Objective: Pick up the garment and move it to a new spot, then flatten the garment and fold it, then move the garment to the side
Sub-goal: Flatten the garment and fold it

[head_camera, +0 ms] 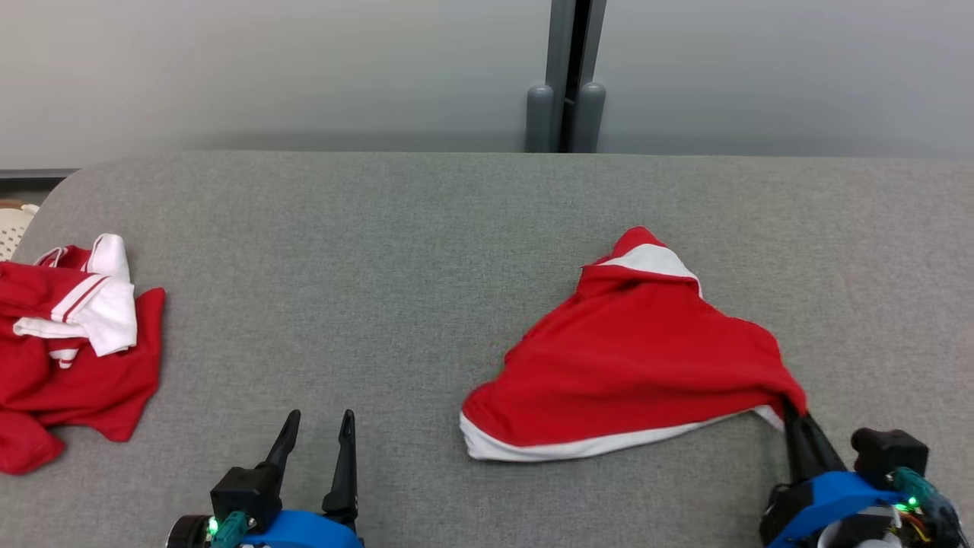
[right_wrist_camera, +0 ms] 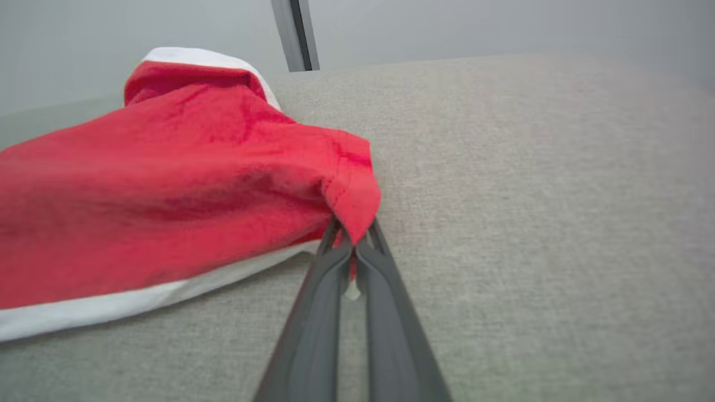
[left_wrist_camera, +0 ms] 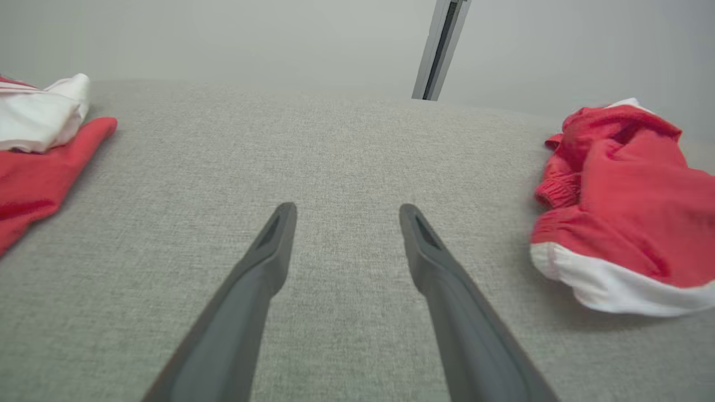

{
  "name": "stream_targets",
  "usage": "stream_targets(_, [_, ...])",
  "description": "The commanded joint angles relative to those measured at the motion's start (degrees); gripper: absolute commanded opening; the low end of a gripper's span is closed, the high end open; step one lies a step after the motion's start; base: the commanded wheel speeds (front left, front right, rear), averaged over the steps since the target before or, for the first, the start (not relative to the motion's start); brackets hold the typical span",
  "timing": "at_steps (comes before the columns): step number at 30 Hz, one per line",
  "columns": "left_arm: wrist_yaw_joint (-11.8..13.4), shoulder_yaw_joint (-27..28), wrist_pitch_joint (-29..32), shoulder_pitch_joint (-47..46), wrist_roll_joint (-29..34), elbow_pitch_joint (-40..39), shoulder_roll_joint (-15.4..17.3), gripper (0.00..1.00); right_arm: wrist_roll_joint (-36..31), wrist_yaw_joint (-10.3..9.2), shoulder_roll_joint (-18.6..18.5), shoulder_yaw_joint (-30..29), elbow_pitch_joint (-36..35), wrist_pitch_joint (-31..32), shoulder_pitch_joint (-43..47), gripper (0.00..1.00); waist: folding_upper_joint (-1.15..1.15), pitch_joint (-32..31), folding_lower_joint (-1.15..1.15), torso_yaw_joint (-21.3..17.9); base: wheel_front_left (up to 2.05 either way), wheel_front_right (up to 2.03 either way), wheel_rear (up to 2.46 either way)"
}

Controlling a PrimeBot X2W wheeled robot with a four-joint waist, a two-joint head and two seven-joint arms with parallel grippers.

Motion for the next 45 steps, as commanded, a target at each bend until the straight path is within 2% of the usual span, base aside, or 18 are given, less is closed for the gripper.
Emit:
stream_targets(1, [-0.21,-0.12,-0.18,0.14,-0.14,0.02,-0.02,1.00,-0.96,-0.01,-0.50,-1.77,-0.49,0.01,0.63,0.00,0.00,-0.32,0.00,-0.45,0.00,0.00,0.00])
stream_targets(2, [-0.20,-0.37,-0.18,0.25,-0.24,0.02,-0.03,1.00,-1.74,-0.01,-0.51,-2.77,-0.51,0.00,0.80,0.00,0.00,-0.38,0.00,-0.65,0.00,0.00,0.00])
stream_targets(3, [-0.20,-0.62,-0.18,0.40,-0.36,0.05,-0.03,1.00,-2.48,-0.01,-0.49,-3.72,-0.54,0.01,0.94,0.38,0.00,-0.45,0.00,-0.83,0.00,0.00,0.00])
stream_targets(4, [-0.21,-0.86,-0.18,0.54,-0.35,0.12,-0.02,1.00,-3.13,-0.01,-0.49,-4.44,-0.64,0.01,0.98,1.00,0.00,-0.50,0.00,-1.00,0.00,0.00,0.00])
stream_targets(9, [-0.21,-1.55,-0.18,0.70,-0.29,0.32,-0.03,1.00,-5.21,-0.01,-0.26,-5.34,-5.72,0.00,0.43,1.00,0.00,-0.71,0.00,-1.80,0.00,0.00,0.00])
stream_targets(14, [-0.09,-1.73,-0.18,0.93,0.20,0.11,-0.03,1.00,-3.55,-0.01,-0.10,-1.48,-15.26,0.01,3.45,1.00,0.00,-1.46,0.00,-2.08,0.00,0.00,0.00])
stream_targets(20, [-0.19,-1.83,-0.18,1.79,0.49,0.23,-0.03,1.00,-2.47,-0.01,-0.13,2.15,-12.34,0.00,6.11,1.00,0.00,-2.99,0.00,-2.13,0.00,0.00,0.00])
stream_targets(28, [-0.87,-3.51,-0.18,1.59,-0.72,-0.78,-0.03,1.00,-1.98,-0.01,-0.15,3.52,-10.94,0.00,6.27,1.00,0.00,-3.02,0.00,-2.75,0.00,0.00,0.00])
stream_targets(33, [-1.89,-8.81,-0.18,0.13,-3.61,1.53,-0.03,1.00,-1.87,-0.01,-0.15,4.28,-10.60,0.00,5.49,1.00,0.00,-1.80,0.00,-3.38,0.00,0.00,0.00])
stream_targets(36, [-1.94,-14.36,-0.18,-1.35,-6.87,3.21,0.00,1.00,-1.74,-0.01,-0.16,4.96,-10.51,0.00,4.74,1.00,0.00,-0.82,0.00,-4.12,0.00,0.00,0.00])
stream_targets(40, [-1.79,-20.41,-0.18,-3.14,-10.95,4.85,2.08,1.00,-1.85,-0.01,-0.14,5.43,-10.50,0.00,3.94,1.00,0.00,0.49,0.00,-5.15,0.00,0.00,0.00])
stream_targets(45, [-1.80,-23.17,-0.18,-5.30,-13.34,5.97,3.41,1.00,-2.09,-0.01,-0.15,5.10,-10.74,0.00,3.35,1.00,0.00,2.19,0.00,-6.00,0.00,0.00,0.00])
